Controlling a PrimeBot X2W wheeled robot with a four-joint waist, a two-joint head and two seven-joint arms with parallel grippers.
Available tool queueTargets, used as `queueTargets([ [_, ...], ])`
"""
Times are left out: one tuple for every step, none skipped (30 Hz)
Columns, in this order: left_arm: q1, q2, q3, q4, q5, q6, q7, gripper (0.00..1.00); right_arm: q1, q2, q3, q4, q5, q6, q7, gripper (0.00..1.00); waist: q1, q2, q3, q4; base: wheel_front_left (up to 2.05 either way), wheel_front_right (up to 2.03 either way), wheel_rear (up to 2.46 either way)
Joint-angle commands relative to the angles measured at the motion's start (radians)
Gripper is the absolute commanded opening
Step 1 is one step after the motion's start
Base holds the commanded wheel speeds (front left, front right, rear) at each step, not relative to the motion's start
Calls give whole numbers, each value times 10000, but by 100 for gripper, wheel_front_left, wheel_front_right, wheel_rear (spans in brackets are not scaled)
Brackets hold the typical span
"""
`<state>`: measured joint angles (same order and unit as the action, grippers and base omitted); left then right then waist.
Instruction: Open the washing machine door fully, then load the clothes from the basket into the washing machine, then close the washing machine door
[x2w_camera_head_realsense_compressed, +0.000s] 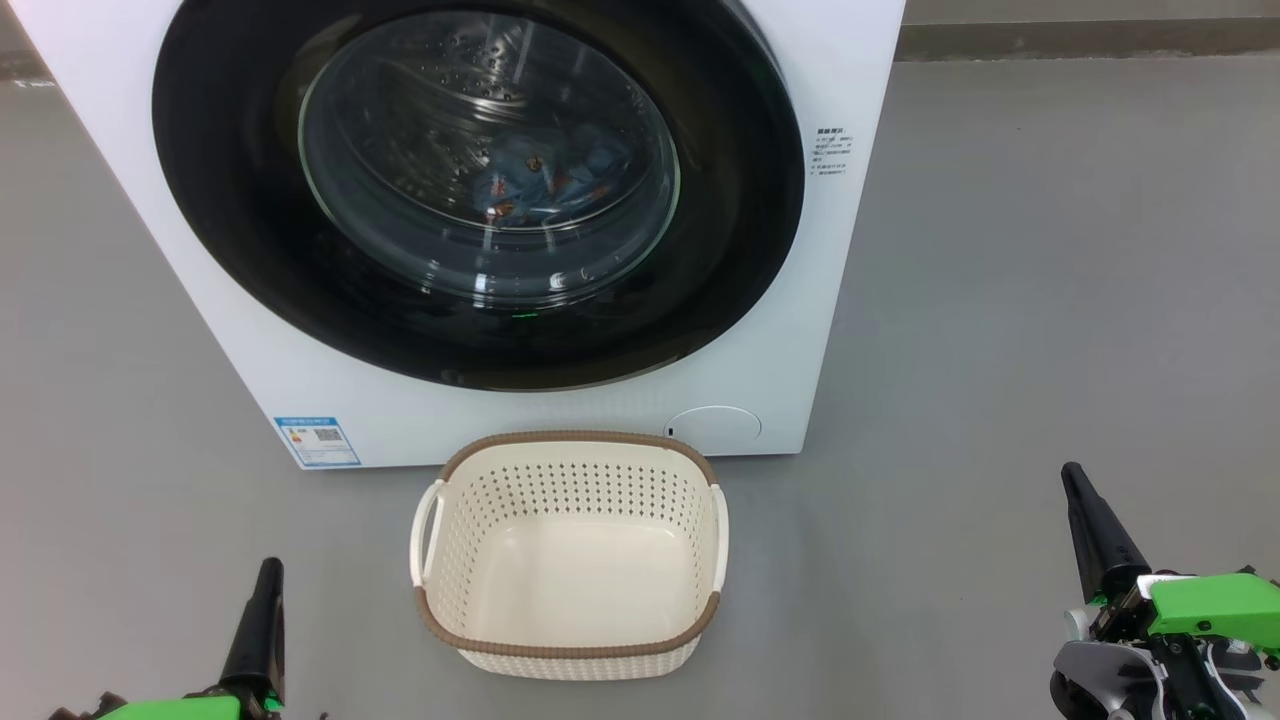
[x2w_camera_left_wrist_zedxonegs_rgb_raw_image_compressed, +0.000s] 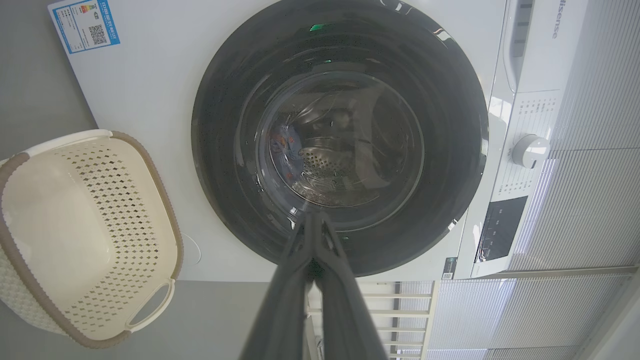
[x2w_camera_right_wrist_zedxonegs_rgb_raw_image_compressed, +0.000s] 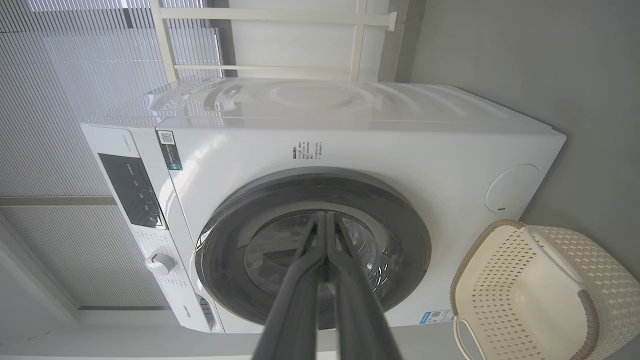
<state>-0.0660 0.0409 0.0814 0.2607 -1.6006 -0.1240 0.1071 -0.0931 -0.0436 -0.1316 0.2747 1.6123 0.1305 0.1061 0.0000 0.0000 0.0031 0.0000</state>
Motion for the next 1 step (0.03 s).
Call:
queueTargets([
  [-420, 93, 323, -155, -80, -67, 61, 0, -147, -76, 182, -300, -35, 2, 68, 0, 0, 0, 0, 0, 0, 0, 0],
])
